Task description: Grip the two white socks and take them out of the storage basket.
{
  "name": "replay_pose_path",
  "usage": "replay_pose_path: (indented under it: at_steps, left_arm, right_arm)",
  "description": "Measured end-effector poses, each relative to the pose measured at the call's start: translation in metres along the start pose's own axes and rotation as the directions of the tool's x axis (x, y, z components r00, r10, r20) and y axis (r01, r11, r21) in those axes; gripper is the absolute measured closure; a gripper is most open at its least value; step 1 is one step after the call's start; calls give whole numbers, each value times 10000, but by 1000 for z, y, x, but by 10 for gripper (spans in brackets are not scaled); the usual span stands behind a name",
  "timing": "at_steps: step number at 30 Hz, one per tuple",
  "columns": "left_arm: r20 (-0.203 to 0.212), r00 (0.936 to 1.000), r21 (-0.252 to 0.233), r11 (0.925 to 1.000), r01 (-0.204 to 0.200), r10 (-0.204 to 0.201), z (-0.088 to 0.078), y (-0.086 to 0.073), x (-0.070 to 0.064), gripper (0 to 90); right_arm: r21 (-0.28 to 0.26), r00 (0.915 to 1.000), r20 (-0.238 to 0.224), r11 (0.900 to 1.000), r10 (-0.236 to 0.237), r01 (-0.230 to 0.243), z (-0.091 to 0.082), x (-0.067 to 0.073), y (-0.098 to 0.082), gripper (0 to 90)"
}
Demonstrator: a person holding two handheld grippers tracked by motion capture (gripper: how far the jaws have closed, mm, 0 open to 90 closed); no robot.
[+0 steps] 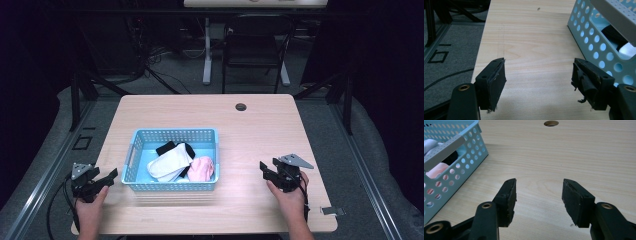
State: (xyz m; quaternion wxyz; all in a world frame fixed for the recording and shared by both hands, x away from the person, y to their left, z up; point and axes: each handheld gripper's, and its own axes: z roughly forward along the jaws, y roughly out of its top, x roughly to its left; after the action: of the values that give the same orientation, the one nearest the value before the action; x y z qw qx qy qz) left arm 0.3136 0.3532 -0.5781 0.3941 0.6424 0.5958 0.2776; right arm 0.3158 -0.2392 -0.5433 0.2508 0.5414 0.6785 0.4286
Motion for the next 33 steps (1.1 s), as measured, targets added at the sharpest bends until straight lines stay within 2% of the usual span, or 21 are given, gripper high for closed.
replay_pose_path:
  at_steps: [6,15,20,33]
  left_arm:
    - [-14,10000,77,10000,-45,45,0,0,0,265]
    - [21,10000,-20,10000,-80,80,-3,0,0,265]
    - [30,10000,-20,10000,-58,58,-2,0,0,265]
    - [42,10000,-15,10000,-13,13,-2,0,1,265]
  right_arm:
    - [202,9999,-102,9998,-37,39,2,1,-1,458]
    - [425,10000,34,9991,-58,57,-1,5,0,480]
    - [628,9997,-171,9979,177,-166,-1,5,2,502]
    - [793,9990,-445,9968,-89,124,-2,14,8,515]
